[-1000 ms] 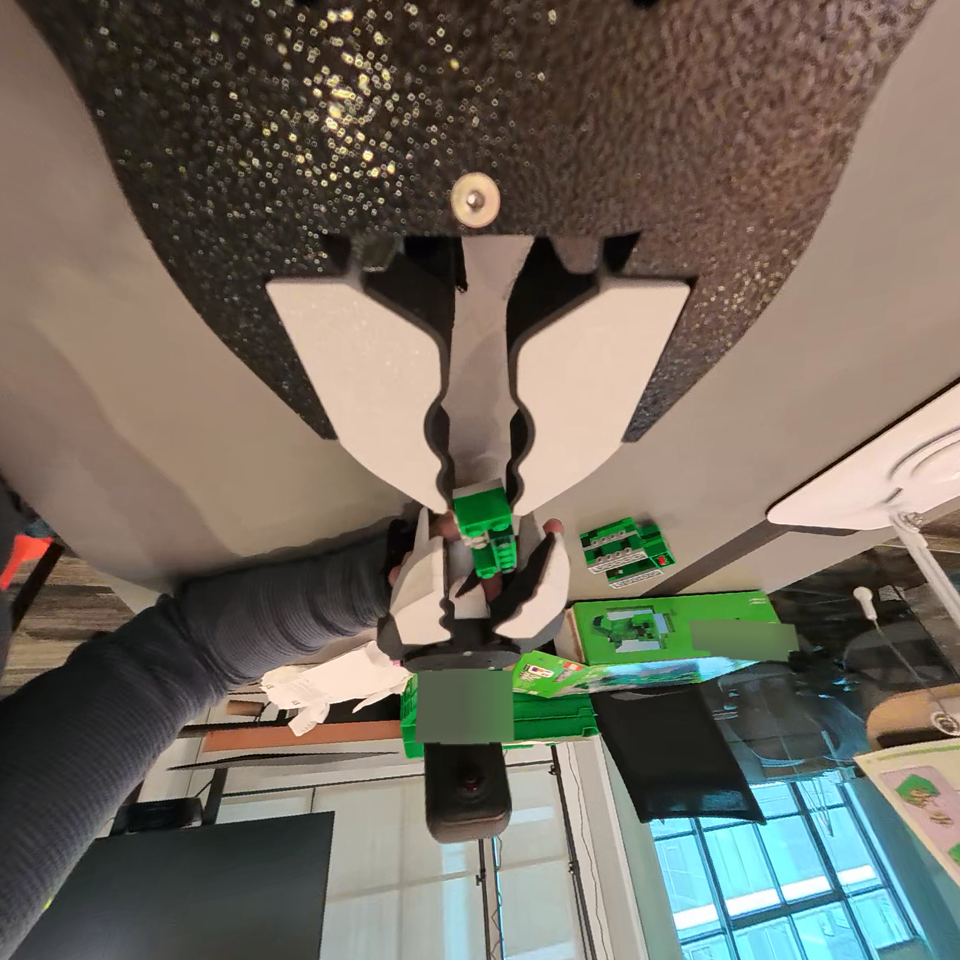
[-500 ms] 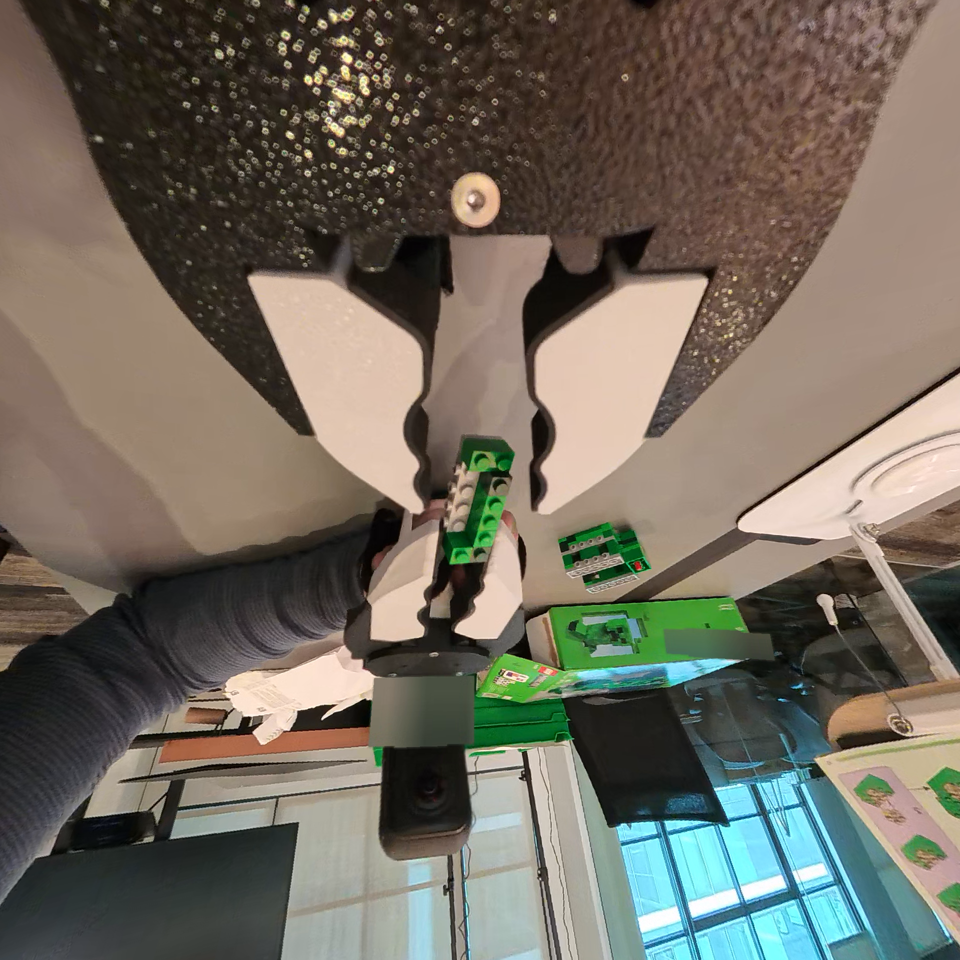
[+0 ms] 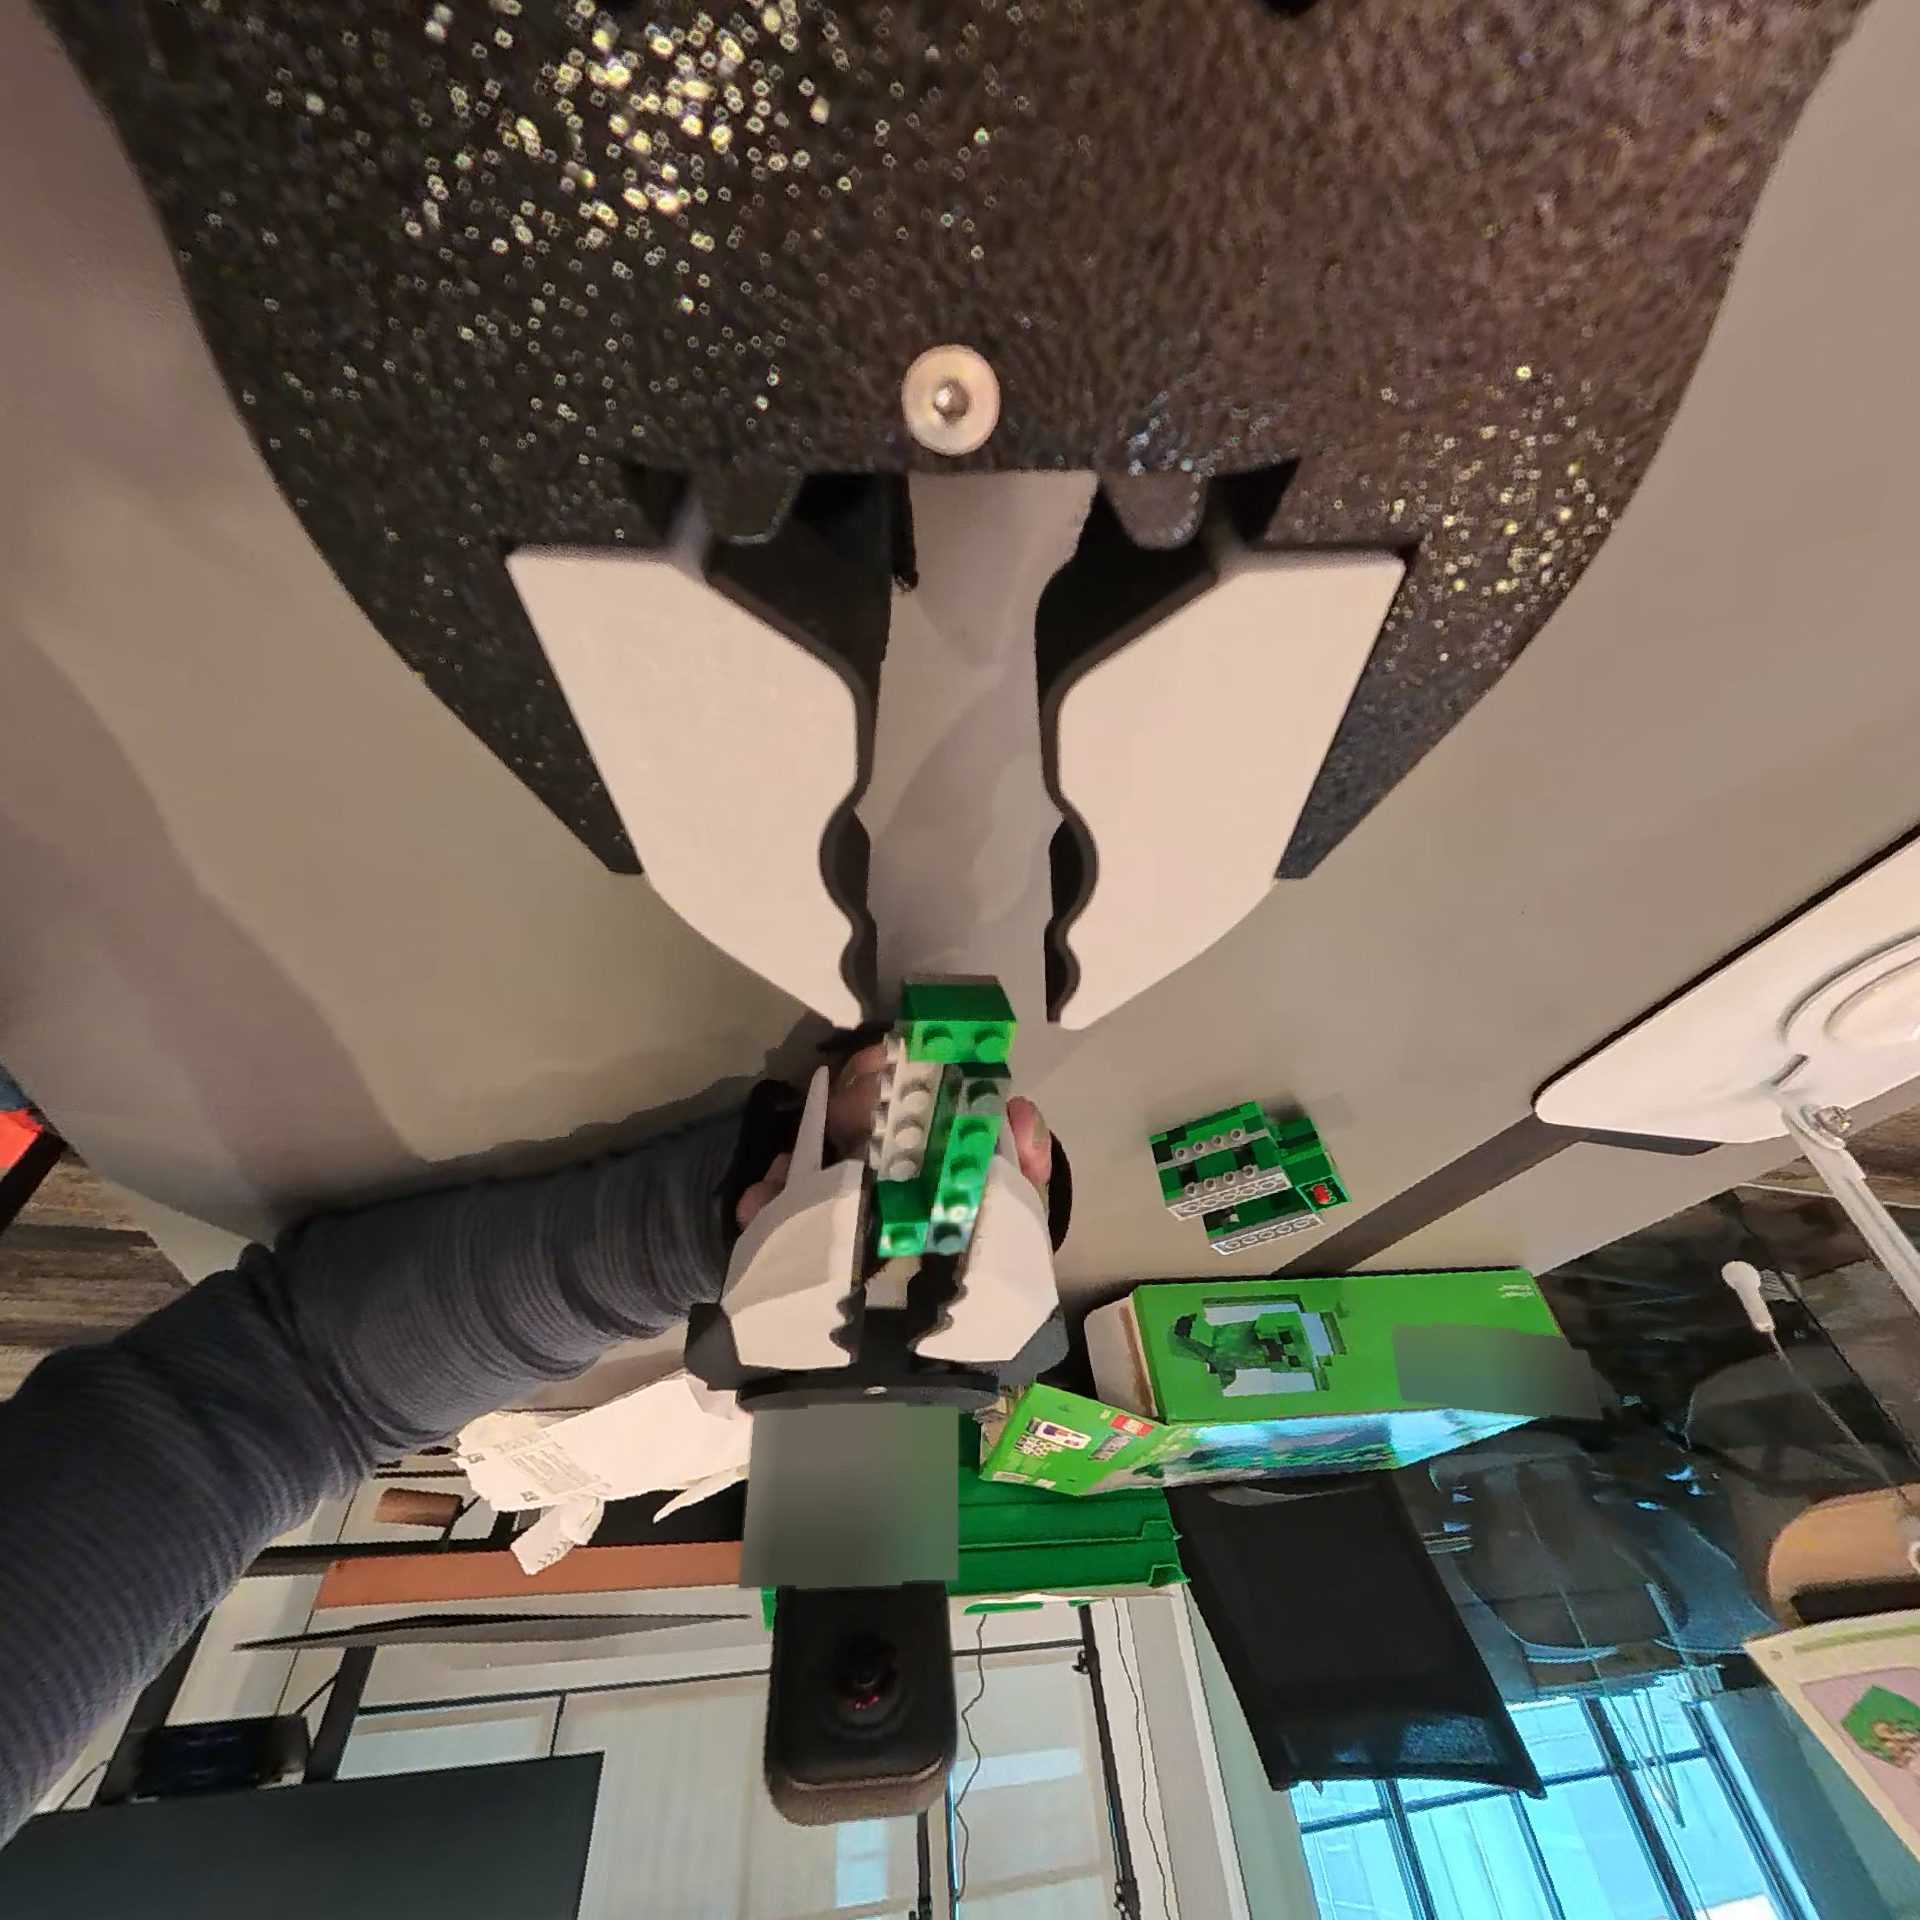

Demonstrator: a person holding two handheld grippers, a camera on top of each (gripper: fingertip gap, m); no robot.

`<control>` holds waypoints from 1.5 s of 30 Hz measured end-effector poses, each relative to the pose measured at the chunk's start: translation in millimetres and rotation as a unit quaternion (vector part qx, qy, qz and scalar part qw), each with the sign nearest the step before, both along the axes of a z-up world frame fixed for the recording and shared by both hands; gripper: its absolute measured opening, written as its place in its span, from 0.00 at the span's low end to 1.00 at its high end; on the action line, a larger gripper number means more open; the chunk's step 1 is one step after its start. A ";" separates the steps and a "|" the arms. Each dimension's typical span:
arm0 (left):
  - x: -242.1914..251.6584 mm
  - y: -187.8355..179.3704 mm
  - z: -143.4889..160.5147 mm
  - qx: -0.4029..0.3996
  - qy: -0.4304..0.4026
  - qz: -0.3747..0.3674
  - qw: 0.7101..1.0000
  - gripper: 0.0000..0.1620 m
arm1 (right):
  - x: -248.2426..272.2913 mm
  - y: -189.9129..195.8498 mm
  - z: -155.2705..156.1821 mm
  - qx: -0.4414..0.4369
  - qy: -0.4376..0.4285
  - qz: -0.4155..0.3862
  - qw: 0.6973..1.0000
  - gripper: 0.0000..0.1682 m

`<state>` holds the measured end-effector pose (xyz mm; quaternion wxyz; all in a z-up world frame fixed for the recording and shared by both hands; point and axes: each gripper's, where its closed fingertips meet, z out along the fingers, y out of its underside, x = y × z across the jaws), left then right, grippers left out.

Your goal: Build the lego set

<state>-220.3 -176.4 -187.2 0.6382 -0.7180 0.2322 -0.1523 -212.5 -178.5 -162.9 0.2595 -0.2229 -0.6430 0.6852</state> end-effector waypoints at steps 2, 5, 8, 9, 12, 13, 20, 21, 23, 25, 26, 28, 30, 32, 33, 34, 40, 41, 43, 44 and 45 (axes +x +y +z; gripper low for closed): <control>0.8 -0.1 -0.5 0.000 0.004 -0.001 1.000 0.18 | 0.2 -1.0 0.6 -0.004 0.000 0.002 1.000 0.10; 4.3 -2.3 3.1 0.010 -0.006 -0.014 1.000 0.15 | 0.8 -2.1 0.5 -0.001 0.002 0.004 1.000 0.10; 5.9 -3.3 3.7 0.010 -0.011 -0.023 1.000 0.17 | 1.0 -1.8 0.9 -0.003 0.002 0.005 1.000 0.10; 6.3 -3.6 4.0 0.010 -0.012 -0.025 1.000 0.17 | 1.1 -1.8 1.0 -0.004 0.002 0.006 1.000 0.10; 6.8 -4.2 4.7 0.011 -0.015 -0.028 0.999 0.17 | 1.8 -2.5 0.9 -0.003 0.002 0.009 1.000 0.10; 6.8 -4.4 5.2 0.012 -0.017 -0.029 0.999 0.16 | 2.0 -2.8 0.8 -0.002 0.003 0.010 1.000 0.10; 7.3 -5.6 7.6 0.020 -0.022 -0.033 0.999 0.12 | 2.6 -3.3 1.3 -0.003 0.004 0.009 1.000 0.10; 6.1 -4.8 7.4 0.020 -0.021 -0.027 0.999 0.12 | 2.7 -2.1 2.5 -0.007 0.007 0.007 1.000 0.11; 2.5 -3.1 8.4 0.025 -0.020 -0.010 0.999 0.12 | 2.7 3.0 6.8 -0.026 0.016 -0.003 1.000 0.19; -1.4 -1.7 9.3 0.028 -0.021 0.005 0.999 0.12 | 0.2 12.9 13.0 -0.056 0.025 -0.024 0.998 0.26; -4.2 -0.5 9.0 0.029 -0.018 0.015 0.999 0.12 | -1.2 19.0 16.4 -0.071 0.035 -0.039 0.996 0.27; -9.9 1.4 7.0 0.028 -0.004 0.036 0.999 0.12 | -4.2 31.7 21.9 -0.077 0.059 -0.081 0.992 0.29; -15.8 3.0 4.4 0.030 0.018 0.059 0.998 0.12 | -13.6 51.4 23.1 -0.053 0.080 -0.171 0.980 0.32; -21.0 4.2 3.0 0.038 0.044 0.081 0.995 0.11 | -23.6 77.7 18.7 0.015 0.098 -0.293 0.951 0.30; -23.0 4.8 2.0 0.041 0.056 0.091 0.993 0.11 | -23.2 80.8 20.0 0.037 0.113 -0.312 0.943 0.29; -24.4 5.3 0.8 0.041 0.066 0.097 0.992 0.11 | -22.4 82.4 21.9 0.043 0.123 -0.325 0.937 0.28; -25.0 6.5 -1.8 0.036 0.077 0.105 0.991 0.12 | -22.0 82.9 23.1 0.049 0.132 -0.336 0.931 0.25; -25.0 6.4 -1.7 0.036 0.076 0.104 0.991 0.12 | -22.0 86.0 24.2 0.040 0.131 -0.340 0.930 0.25; -24.4 6.1 -1.6 0.036 0.075 0.101 0.991 0.12 | -21.9 92.5 25.3 0.022 0.126 -0.347 0.929 0.25; -24.4 6.1 -1.7 0.036 0.075 0.101 0.991 0.12 | -22.1 95.4 25.4 0.015 0.122 -0.350 0.929 0.25; -24.1 6.1 -1.9 0.036 0.076 0.101 0.991 0.12 | -22.6 97.5 25.1 0.009 0.119 -0.353 0.928 0.25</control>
